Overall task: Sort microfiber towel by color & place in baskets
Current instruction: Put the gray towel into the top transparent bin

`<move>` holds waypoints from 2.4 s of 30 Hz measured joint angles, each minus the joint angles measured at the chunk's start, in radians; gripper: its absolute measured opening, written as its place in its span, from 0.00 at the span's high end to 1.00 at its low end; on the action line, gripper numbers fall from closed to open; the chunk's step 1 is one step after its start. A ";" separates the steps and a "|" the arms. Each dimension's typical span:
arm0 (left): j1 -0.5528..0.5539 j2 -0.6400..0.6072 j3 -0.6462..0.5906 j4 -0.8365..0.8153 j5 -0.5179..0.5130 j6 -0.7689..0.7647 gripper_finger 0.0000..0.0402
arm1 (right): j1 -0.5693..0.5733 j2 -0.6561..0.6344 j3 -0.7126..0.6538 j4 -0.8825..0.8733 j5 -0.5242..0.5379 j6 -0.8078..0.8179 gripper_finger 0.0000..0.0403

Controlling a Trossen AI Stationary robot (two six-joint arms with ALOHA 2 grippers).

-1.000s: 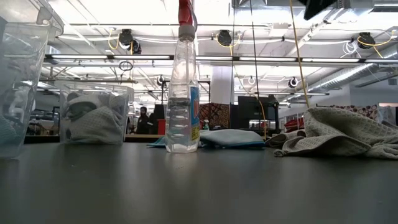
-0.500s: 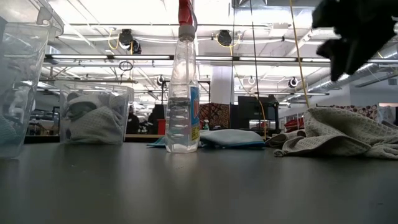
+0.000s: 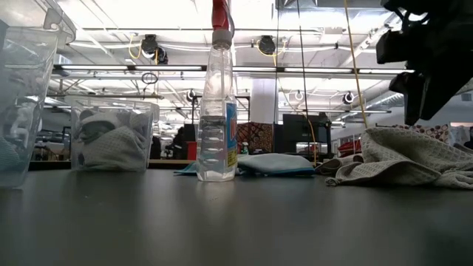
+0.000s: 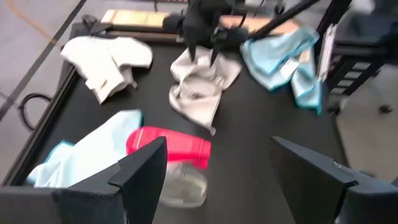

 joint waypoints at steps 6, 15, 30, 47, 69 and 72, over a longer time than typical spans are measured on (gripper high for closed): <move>0.070 -0.019 0.000 0.098 0.099 0.035 0.29 | 0.000 0.033 -0.023 0.068 0.012 0.095 0.46; 0.115 -0.029 0.000 0.109 0.153 0.045 0.29 | -0.001 0.118 -0.139 0.173 0.095 0.234 0.46; 0.201 -0.078 0.000 0.046 0.173 0.130 0.29 | -0.018 0.200 -0.249 0.444 0.037 0.349 0.80; 0.543 -0.148 0.000 0.003 0.383 0.307 0.29 | -0.146 0.190 0.097 0.361 0.200 0.198 0.99; 0.736 -0.033 0.000 0.169 0.737 0.384 0.29 | -0.426 0.408 0.783 0.391 0.138 -0.321 1.00; 0.742 -0.005 0.000 0.181 0.737 0.383 0.29 | -0.433 0.465 0.851 0.415 0.107 -0.362 1.00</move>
